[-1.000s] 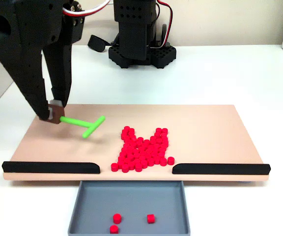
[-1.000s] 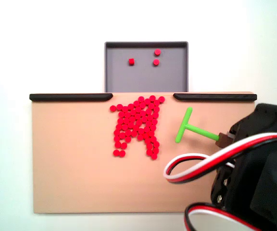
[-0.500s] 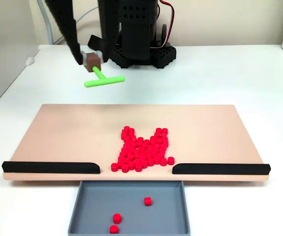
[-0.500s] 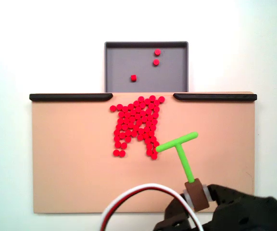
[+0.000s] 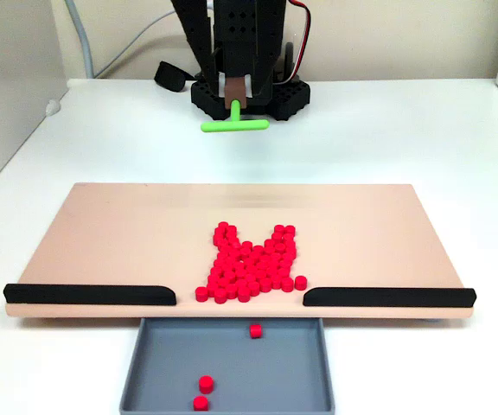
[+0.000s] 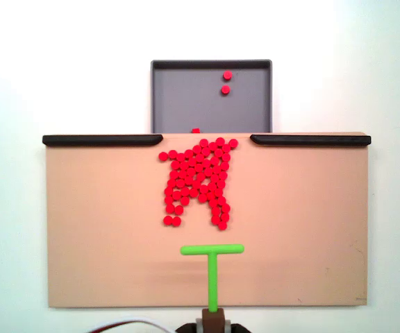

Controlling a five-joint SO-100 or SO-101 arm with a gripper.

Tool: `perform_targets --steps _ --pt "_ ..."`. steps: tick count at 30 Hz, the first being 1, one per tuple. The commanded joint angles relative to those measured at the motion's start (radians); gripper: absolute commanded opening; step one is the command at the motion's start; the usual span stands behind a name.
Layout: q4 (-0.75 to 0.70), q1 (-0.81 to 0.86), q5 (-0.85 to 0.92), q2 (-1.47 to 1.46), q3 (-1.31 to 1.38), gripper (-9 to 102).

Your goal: Gather the right side granules

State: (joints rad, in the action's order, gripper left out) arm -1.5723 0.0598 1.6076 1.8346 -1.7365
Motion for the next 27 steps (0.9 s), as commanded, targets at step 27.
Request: perform_targets --steps 27 --pt "0.014 0.029 -0.02 0.041 -0.028 0"
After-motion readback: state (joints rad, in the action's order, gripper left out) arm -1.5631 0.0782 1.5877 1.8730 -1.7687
